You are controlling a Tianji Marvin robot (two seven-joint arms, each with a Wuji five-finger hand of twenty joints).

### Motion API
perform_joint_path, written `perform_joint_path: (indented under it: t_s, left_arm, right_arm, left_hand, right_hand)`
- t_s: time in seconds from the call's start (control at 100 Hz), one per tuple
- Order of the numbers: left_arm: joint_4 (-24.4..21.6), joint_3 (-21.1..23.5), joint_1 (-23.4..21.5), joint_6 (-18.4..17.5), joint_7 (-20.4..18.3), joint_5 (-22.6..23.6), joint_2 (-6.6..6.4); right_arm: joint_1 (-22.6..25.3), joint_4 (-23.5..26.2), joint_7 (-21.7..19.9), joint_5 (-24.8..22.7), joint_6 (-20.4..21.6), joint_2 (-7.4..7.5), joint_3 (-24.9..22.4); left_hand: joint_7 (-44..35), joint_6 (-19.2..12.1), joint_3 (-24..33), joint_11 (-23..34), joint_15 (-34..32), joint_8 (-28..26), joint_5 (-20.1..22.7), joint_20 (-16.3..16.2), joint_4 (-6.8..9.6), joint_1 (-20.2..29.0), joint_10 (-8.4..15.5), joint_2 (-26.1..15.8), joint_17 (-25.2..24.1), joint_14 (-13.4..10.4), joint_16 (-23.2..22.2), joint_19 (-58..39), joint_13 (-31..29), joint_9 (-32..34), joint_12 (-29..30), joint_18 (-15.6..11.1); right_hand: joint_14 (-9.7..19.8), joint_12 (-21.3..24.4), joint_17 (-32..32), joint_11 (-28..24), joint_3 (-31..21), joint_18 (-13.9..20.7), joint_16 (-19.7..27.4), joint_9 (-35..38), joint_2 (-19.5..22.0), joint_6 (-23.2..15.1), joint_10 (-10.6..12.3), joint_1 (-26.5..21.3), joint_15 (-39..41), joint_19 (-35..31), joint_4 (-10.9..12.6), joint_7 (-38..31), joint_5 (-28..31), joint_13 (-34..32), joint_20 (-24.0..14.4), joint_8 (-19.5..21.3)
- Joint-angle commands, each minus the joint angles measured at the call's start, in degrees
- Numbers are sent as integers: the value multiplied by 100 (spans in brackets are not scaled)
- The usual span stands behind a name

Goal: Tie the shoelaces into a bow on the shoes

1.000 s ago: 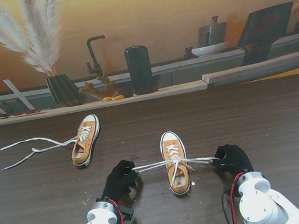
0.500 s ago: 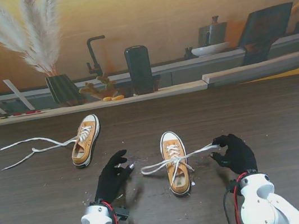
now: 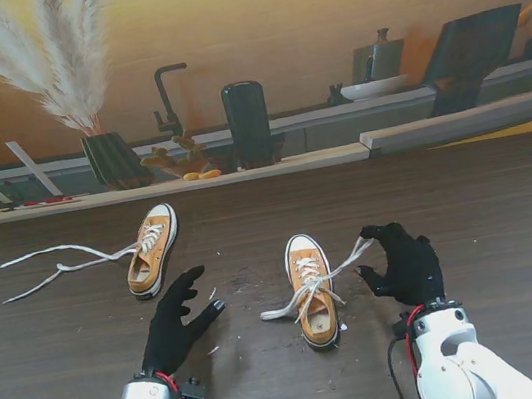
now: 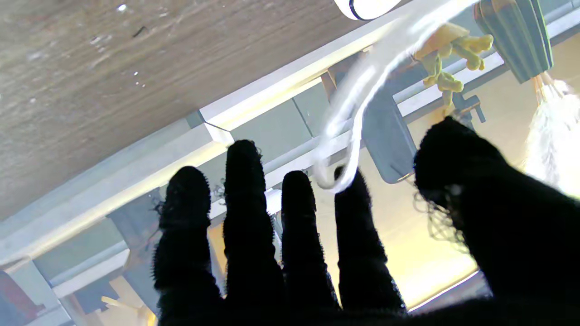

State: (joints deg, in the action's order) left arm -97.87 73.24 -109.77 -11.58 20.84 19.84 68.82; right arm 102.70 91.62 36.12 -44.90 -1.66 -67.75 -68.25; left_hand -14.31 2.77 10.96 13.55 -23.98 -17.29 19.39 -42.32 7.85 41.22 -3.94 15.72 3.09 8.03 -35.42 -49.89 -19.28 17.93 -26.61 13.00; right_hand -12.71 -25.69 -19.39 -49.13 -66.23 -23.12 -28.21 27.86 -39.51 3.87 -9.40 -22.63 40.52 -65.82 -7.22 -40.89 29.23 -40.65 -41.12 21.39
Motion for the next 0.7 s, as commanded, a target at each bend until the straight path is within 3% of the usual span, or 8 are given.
perform_joint_path:
  t_s: [0.0, 0.05, 0.1, 0.2, 0.24, 0.27, 0.31, 0.69]
  left_arm:
    - [-95, 21, -173, -118, -119, -53, -45]
    - [-113, 41, -247, -181, -120, -38, -48]
    - [-119, 61, -314, -243, -93, -21, -47]
    - [-119, 171, -453, -367, -142, 124, -83]
    - [-106, 218, -500, -422, -149, 214, -95]
    - [-95, 257, -537, -464, -152, 288, -106]
    - [-88, 310, -592, -511, -152, 398, -120]
    - [-145, 746, -1104, -690, -177, 1559, -282]
  right_arm:
    - [-65, -27, -72, 167, 45, -40, 22]
    - [-98, -63, -26, 237, 122, -62, 50]
    - [-115, -83, -9, 299, 243, -73, 62]
    - [-89, -29, -142, 339, 394, -49, 59]
    - [-80, -6, -202, 289, 424, -25, 59]
    - [-64, 31, -287, 221, 426, 4, 56]
    - [-42, 85, -415, 141, 434, 41, 59]
    - [-438, 52, -1117, -979, 160, 374, 856]
  left_hand:
    - [-41, -205, -144, -22, 14, -102, 164, -121, -29, 31, 29, 19, 42, 45, 6, -4, -146, 88, 82, 39]
    - [-91, -196, -133, -3, -3, -125, 263, -134, -23, 54, 8, 16, 70, 63, -4, -20, -185, 169, 76, 49]
    - [-132, -205, -122, 9, -21, -143, 350, -149, -16, 70, 0, 16, 95, 76, -14, -45, -221, 231, 72, 69]
    - [-153, -228, -123, 0, -10, -159, 379, -156, -17, 49, 6, 1, 84, 70, -10, -53, -217, 262, 79, 80]
    - [-166, -228, -124, 1, 0, -167, 402, -152, -18, 56, 0, 16, 76, 87, -3, -43, -222, 286, 80, 91]
    - [-166, -243, -126, -7, 21, -171, 399, -148, -20, 48, 3, 4, 72, 73, 8, -34, -212, 292, 85, 91]
    - [-166, -254, -135, -19, 61, -176, 401, -136, -24, 43, 5, 8, 56, 80, 31, -8, -196, 300, 93, 95]
    - [-126, -306, -267, -194, 534, -249, 532, 2, -49, 108, 9, -95, 26, 128, 284, 324, -229, 439, 193, 115]
  right_hand:
    - [49, -218, -84, -324, -295, 29, 65, 154, 148, -441, 140, -90, 148, -155, 105, -832, 109, -147, 37, 1099]
    - [57, -348, -144, -514, -386, 39, 48, 175, -139, -987, 209, -407, 222, -244, -604, -1891, -66, -202, 22, 1543]
    - [67, -376, -182, -531, -384, 54, 28, 180, -210, -1443, 252, -523, 285, -295, -787, -2210, -153, -248, 12, 1594]
    - [17, -376, -150, -445, -76, 66, 26, 27, -116, -2032, 374, -307, 266, -297, -747, -1826, -220, -191, 15, 1440]
    - [-19, -364, -86, -365, -6, 75, 48, -49, -78, -2182, 420, -199, 172, -233, -538, -1467, -264, -128, 34, 1516]
    - [-24, -322, -28, -256, 40, 88, 74, -101, -10, -2243, 460, -54, 62, -166, -167, -963, -322, -62, 49, 1484]
    - [-22, -293, 70, -176, 154, 118, 99, -186, -29, -2289, 484, 8, -58, -65, -71, -618, -353, 27, 72, 1453]
    - [-98, 439, 949, 892, 809, 242, 701, -1242, -56, -1110, 500, 299, -1724, 1340, -28, 1107, -1303, 857, 517, 31]
